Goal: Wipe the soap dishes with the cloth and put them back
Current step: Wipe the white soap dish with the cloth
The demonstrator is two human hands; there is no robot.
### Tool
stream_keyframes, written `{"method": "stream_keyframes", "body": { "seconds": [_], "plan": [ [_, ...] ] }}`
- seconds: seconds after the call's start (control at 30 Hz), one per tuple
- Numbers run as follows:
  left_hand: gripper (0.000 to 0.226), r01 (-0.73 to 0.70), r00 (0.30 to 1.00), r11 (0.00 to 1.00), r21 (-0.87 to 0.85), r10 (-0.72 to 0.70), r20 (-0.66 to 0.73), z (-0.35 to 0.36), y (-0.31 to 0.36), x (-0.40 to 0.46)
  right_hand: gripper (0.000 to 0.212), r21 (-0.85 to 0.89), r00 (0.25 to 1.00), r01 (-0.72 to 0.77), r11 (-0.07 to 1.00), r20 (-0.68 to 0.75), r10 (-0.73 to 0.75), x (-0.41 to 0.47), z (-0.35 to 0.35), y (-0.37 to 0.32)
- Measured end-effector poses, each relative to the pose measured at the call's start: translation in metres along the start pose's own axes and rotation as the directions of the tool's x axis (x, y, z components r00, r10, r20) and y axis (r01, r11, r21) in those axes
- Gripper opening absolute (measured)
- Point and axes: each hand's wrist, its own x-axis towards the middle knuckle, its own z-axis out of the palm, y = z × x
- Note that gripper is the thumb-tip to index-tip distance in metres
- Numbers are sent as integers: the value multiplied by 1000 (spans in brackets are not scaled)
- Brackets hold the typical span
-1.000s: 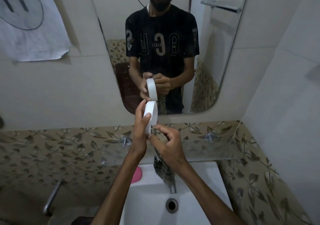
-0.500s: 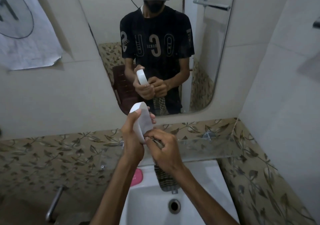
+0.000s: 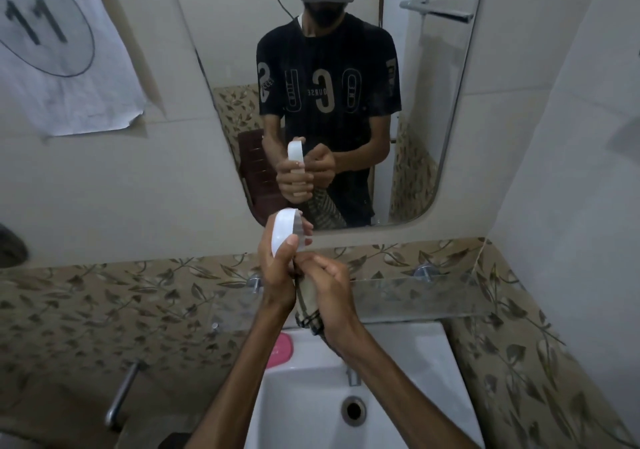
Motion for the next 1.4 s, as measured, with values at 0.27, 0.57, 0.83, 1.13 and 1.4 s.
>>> {"method": "stream_keyframes", "body": {
  "seconds": [0.27,0.57,0.83,1.13,1.4],
  "plan": [
    [44,101,990,981,-168,-82,117,2,6,-5,7,-245,959,281,928,102,-263,7,-3,-9],
    [64,637,769,747,-192,-600,219,-23,43,12,21,-519,800,585,623,241,-550,10,-24,2],
    [55,565,820,776,-280,-565,89,-8,31,2,18,-467,917,396,791,155,-367,-4,-13,8],
    [77,412,910,813,-412,-394,131,-14,4,4,21,-497,953,280,821,37,-302,-7,-7,7],
    [86,104,994,995,2,-104,28,-8,-3,2,25,-6,988,-156,988,-21,156,-5,6,-11]
  ]
}}
